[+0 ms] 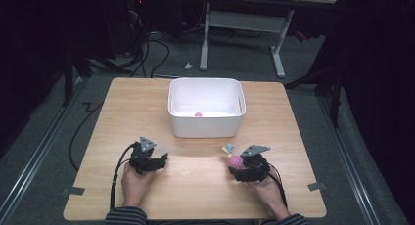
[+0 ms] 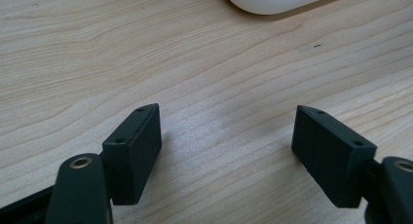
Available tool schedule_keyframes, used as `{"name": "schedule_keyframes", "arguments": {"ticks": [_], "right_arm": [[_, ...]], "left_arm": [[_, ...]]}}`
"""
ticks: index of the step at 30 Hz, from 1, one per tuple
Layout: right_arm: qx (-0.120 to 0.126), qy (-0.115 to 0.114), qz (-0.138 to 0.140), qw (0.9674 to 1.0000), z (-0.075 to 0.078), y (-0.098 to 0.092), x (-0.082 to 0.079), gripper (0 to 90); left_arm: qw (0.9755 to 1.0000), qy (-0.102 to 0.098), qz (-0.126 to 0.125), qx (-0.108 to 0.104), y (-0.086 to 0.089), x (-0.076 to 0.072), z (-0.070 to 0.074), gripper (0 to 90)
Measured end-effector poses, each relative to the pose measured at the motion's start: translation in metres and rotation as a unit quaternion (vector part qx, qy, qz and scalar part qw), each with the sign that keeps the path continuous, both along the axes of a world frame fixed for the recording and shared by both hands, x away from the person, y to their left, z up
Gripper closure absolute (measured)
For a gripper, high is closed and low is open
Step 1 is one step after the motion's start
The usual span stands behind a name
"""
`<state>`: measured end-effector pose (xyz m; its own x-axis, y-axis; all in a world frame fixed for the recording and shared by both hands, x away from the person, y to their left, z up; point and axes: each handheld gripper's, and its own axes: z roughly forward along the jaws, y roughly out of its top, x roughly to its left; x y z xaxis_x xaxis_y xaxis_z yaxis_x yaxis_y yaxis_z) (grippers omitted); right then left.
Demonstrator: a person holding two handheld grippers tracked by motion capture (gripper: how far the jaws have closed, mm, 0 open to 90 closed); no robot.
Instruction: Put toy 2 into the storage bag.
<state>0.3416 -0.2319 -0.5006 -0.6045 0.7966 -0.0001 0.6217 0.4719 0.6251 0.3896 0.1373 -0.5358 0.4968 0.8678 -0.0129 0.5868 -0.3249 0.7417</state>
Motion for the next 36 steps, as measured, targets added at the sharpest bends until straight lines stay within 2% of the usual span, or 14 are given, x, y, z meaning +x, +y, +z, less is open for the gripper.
{"name": "schedule_keyframes", "arguments": {"ticks": [3,9,15,19,23,26,29,36], "right_arm": [[0.010,-0.008,-0.001,0.9999,0.004,-0.003,-0.002,34.2],[0.016,-0.013,0.000,0.9998,0.009,-0.005,-0.003,34.3],[0.025,-0.025,0.004,0.9994,0.022,-0.011,-0.007,34.4],[0.033,-0.027,0.008,0.9991,0.025,-0.013,-0.009,34.4],[0.035,-0.019,0.016,0.9991,0.031,-0.013,-0.008,34.5],[0.037,-0.021,0.018,0.9989,0.034,-0.014,-0.008,34.5],[0.043,-0.032,0.016,0.9984,0.043,-0.016,-0.008,34.6],[0.045,-0.032,0.020,0.9982,0.056,-0.017,-0.006,34.7]], "left_arm": [[1.0000,0.000,0.000,0.000,0.000,0.000,0.000,27.0],[1.0000,0.000,0.000,0.000,0.000,0.000,0.000,27.0],[1.0000,0.000,0.000,0.000,0.000,0.000,0.000,27.0],[1.0000,0.000,-0.001,0.000,0.000,0.000,0.000,26.9],[1.0000,0.000,-0.001,0.000,0.000,0.000,0.000,27.0],[1.0000,0.000,-0.001,0.000,0.000,0.000,0.000,27.0],[1.0000,0.000,0.000,0.000,0.000,0.000,0.000,27.0],[1.0000,0.000,0.000,0.000,0.000,0.000,0.000,27.1]]}}
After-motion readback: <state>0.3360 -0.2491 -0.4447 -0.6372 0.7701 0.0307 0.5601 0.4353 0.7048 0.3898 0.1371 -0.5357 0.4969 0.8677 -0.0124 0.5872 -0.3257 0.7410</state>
